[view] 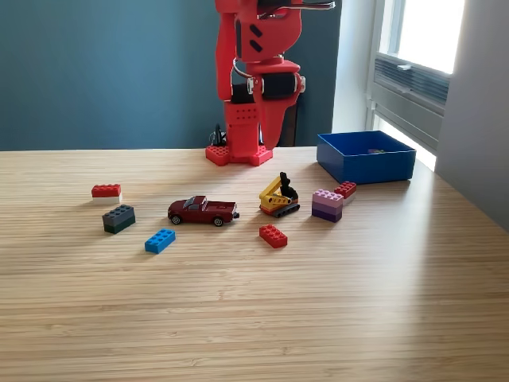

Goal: Grasp a lego block and put it in the bin.

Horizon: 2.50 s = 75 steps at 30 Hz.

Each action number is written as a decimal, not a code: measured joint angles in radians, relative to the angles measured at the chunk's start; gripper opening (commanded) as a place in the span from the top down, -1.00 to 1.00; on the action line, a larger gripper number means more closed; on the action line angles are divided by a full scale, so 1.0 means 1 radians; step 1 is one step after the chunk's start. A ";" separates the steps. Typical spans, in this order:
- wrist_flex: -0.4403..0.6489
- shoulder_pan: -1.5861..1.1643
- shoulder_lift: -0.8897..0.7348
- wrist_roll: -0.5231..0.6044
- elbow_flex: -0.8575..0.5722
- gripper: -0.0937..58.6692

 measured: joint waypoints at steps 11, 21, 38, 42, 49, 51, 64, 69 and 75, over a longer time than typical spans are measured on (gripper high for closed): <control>-0.026 0.008 0.000 0.002 0.000 1.00; -0.049 0.008 0.000 -0.018 0.000 1.00; -0.196 0.092 0.000 -0.161 0.100 1.00; -0.199 0.135 0.000 -0.298 0.112 1.00; -0.199 0.293 0.000 -0.396 0.092 1.00; -0.199 0.336 0.000 -0.396 0.084 1.00; -0.199 0.528 0.000 -0.491 0.087 1.00; -0.199 0.663 0.000 -0.624 0.189 1.00; -0.209 0.824 0.000 -0.762 0.252 1.00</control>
